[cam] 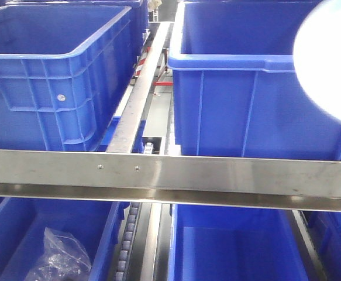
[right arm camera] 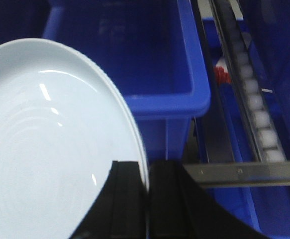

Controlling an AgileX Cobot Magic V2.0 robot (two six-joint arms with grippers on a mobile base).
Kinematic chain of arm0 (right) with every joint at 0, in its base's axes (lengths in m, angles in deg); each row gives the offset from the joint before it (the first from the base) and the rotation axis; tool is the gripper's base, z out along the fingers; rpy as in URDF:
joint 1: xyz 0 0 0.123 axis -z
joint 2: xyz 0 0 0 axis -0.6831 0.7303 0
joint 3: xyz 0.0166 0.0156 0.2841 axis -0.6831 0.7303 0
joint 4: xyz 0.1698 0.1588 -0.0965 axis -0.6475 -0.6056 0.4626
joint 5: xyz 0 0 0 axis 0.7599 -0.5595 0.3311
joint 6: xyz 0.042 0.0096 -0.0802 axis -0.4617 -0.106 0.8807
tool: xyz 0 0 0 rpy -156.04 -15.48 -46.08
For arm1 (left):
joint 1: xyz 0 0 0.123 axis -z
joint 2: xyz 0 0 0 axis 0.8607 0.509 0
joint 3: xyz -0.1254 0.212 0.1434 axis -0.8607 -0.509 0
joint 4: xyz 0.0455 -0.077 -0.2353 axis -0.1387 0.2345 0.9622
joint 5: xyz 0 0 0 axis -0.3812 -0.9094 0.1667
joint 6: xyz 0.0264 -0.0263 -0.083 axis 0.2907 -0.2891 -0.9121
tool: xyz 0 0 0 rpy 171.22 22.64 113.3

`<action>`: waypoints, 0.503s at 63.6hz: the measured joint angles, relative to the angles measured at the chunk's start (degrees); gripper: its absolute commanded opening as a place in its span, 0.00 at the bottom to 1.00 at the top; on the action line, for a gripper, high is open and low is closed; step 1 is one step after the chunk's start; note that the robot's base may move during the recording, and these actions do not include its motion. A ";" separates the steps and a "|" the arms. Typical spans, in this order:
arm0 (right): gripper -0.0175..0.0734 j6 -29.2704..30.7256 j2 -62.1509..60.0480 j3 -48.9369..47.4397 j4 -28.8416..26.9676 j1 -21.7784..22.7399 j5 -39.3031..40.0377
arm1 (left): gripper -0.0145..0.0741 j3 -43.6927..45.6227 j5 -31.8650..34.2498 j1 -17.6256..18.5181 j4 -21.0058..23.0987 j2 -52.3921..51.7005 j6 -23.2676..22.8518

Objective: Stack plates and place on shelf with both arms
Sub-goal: 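Lower the plates into the blue bin with the right gripper and release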

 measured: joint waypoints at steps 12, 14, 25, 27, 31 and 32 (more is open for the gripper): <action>0.26 0.00 13.10 -12.20 -0.10 0.00 1.88 | 0.27 0.00 0.00 0.00 0.00 0.00 0.00; 0.26 0.00 15.43 -14.36 -0.10 0.00 2.57 | 0.27 0.00 0.00 0.00 0.00 0.00 0.00; 0.26 0.00 31.84 -27.89 -0.10 0.00 6.82 | 0.27 0.00 0.00 0.00 0.00 0.00 0.00; 0.26 0.00 34.60 -30.36 -0.10 0.00 7.32 | 0.27 0.00 0.00 0.00 0.00 0.00 0.00; 0.33 0.00 39.32 -34.90 -0.10 0.00 8.26 | 0.27 0.00 0.00 0.00 0.00 0.00 0.00; 0.36 0.00 40.29 -35.70 -0.10 0.00 8.61 | 0.27 0.00 0.00 0.00 0.00 0.00 0.00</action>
